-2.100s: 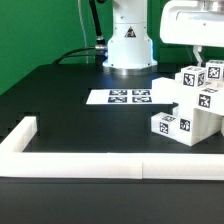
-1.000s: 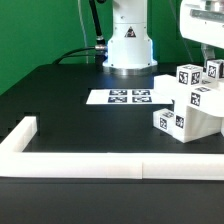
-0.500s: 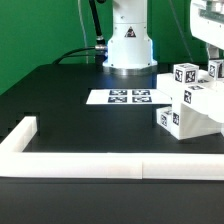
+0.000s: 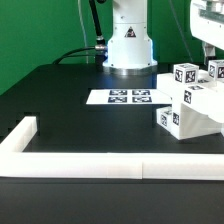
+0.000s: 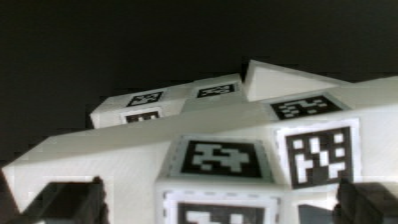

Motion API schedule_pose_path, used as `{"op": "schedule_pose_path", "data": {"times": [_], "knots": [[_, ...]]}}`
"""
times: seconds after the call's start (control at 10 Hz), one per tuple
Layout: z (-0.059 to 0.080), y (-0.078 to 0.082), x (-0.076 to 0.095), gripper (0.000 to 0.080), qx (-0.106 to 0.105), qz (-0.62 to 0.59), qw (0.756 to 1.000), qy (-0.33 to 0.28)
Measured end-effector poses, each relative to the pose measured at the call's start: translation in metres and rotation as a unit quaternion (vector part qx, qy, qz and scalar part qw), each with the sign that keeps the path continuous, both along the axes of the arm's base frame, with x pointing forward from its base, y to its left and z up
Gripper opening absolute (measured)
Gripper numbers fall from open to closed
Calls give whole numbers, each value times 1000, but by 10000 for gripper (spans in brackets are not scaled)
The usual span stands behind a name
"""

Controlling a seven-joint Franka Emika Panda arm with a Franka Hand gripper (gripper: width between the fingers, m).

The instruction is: Assemble chair

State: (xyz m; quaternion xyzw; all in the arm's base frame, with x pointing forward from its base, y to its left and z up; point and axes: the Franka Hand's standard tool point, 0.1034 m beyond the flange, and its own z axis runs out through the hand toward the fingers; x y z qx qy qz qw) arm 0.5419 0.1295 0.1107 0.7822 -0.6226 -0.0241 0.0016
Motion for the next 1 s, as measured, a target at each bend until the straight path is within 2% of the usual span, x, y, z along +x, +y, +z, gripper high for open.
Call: {"op": "schedule_pose_path", "data": {"times": [0.4, 0.8, 1.0], "knots": [[0, 0, 0, 649, 5, 144, 989, -4], [0, -5, 3, 649, 12, 326, 945, -13], [0, -1, 1, 649, 10, 376, 926, -12]]}}
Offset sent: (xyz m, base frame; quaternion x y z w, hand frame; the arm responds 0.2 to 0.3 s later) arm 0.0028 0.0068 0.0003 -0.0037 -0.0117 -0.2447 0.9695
